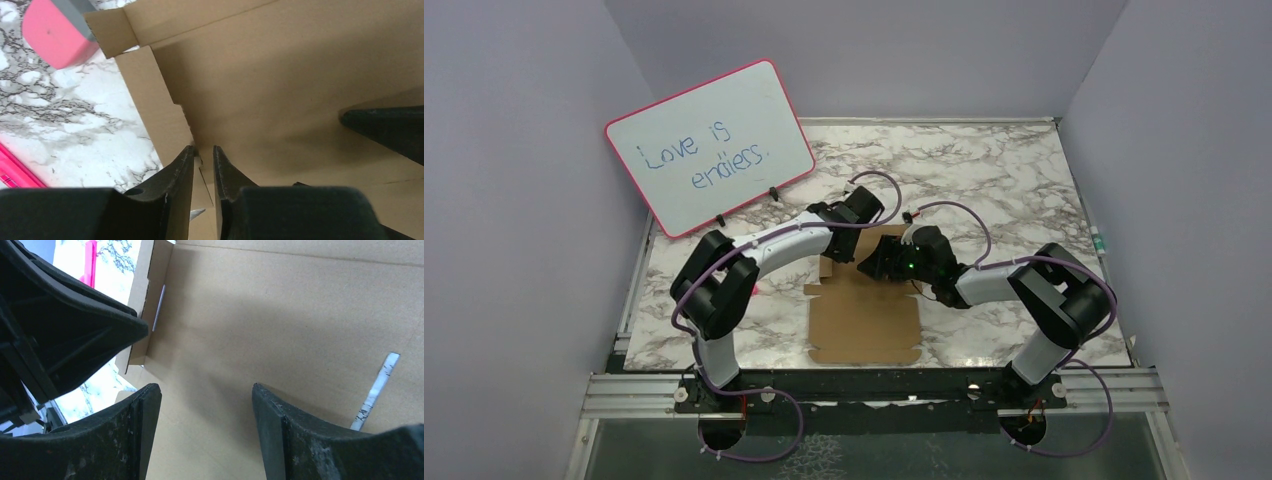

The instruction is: Fold the paper box

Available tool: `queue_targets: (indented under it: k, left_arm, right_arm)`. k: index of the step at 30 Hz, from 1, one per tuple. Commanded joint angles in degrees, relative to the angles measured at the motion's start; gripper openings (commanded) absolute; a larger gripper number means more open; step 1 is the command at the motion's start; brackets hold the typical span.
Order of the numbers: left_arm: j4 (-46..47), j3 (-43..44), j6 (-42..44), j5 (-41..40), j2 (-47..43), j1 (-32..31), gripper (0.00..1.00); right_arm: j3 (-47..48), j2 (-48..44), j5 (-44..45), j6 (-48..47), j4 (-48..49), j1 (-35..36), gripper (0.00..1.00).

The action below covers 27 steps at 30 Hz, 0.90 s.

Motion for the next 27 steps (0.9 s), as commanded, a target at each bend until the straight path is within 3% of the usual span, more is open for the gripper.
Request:
queue_targets:
  k: [1,7,15,21,27]
  left_arm:
    - [-1.56,1.7,-1.0,-0.42,0.92,-1.46,0.22]
    - [-1.89,1.76,-1.05,-3.15,-1.55,-1.58,0.25]
    - [0.36,0.2,-0.65,-2.69,-9.17,-1.32,0.36]
    - [7.13,-6.64,-1.84,3.65,-15.9,-1.32,0.52]
    - [15.98,-13.59,-3.16,13.84,-17.33,-0.69,0.61]
  right_arm:
    - [-1.79,-0.42,1.67,-0.06,-4.08,0.5,0.73]
    - [-1.02,-4.38,2.67,-1.87,-7.37,0.47,0.74]
    - [0.2,-15.29,6.1,-5.74,-16.39,0.39,0.82]
    - [-2.02,-23.51,9.55,-7.5,-23.17,-1.78,0.86]
    - [-5.4,-29.15,6.45,-7.52,-28.49,-10.17,0.86]
